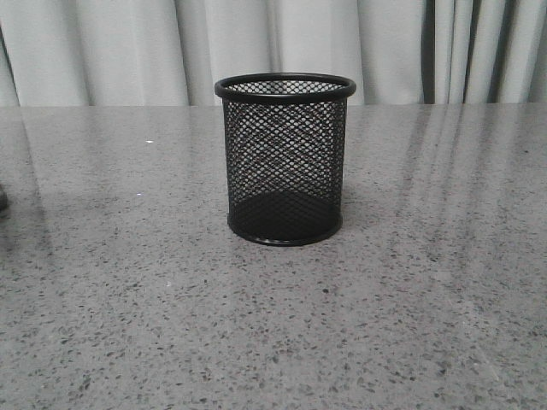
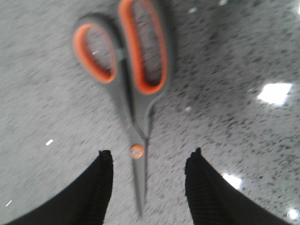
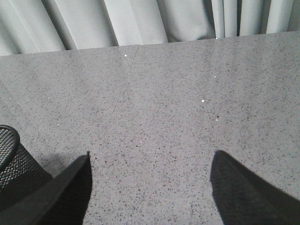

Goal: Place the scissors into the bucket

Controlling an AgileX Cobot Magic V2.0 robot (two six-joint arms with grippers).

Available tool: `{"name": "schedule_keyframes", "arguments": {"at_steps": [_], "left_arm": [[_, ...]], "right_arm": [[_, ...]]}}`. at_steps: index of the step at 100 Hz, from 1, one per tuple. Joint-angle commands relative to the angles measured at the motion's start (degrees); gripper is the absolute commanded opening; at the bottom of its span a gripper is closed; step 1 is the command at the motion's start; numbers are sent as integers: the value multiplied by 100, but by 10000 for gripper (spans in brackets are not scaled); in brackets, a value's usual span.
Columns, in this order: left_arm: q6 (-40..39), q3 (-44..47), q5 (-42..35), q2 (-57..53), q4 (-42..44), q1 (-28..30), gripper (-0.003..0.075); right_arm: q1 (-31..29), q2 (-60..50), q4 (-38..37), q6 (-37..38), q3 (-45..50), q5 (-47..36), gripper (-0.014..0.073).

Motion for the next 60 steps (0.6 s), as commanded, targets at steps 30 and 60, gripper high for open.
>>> {"name": "schedule_keyframes", "arguments": {"at_steps": [30,60], "left_arm": [[1367,-780,205,876,-1444,886,328],[1367,-1058,210,1635,-1483,1077,361]], "right_arm": [[287,51,-293,-117,-164,-645,482],[287,51,-301,-117,-133,-635,482]]}}
